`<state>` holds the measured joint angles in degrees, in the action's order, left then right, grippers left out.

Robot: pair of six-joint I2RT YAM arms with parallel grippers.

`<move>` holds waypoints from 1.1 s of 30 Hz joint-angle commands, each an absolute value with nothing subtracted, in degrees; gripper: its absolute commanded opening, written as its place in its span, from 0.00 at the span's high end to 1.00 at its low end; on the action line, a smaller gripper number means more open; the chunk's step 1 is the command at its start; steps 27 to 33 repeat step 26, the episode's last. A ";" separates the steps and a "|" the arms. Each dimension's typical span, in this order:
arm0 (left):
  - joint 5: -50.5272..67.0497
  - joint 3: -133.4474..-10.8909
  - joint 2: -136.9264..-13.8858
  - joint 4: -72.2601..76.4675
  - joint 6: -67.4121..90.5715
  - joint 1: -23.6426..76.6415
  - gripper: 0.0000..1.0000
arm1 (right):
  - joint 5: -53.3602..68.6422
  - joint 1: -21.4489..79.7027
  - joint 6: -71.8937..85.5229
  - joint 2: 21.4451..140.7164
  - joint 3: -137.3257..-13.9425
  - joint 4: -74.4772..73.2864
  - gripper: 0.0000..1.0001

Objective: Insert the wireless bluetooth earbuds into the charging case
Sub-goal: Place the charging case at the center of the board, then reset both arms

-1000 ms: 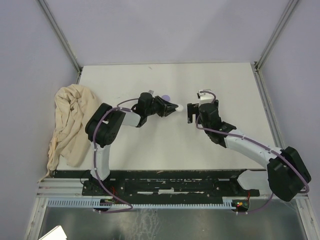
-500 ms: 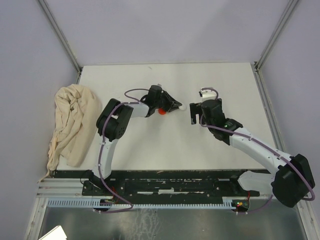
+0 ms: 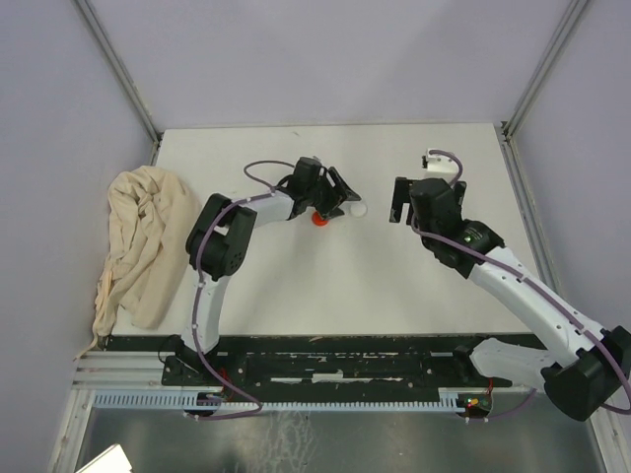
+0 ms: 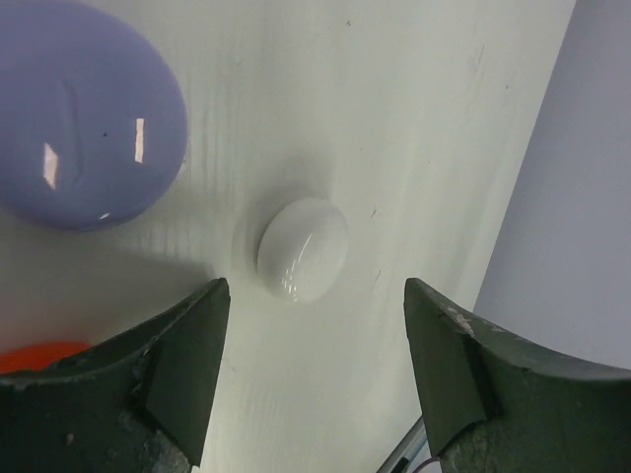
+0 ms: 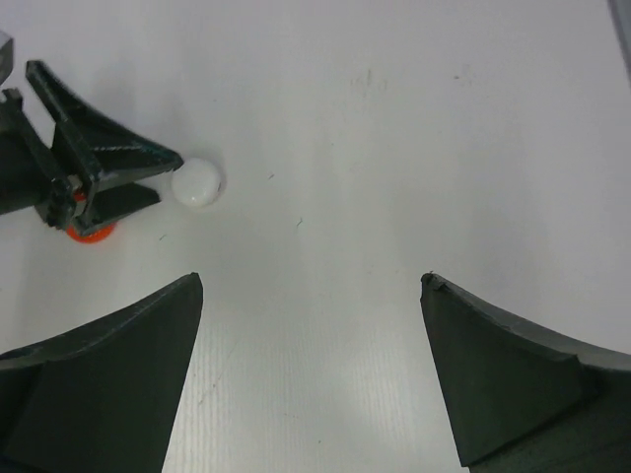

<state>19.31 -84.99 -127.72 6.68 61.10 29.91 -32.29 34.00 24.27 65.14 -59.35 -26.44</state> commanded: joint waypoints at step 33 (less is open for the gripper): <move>-21.32 -60.21 -81.06 -0.34 40.40 -4.86 0.04 | -57.97 33.04 31.08 58.77 -66.86 -36.19 0.01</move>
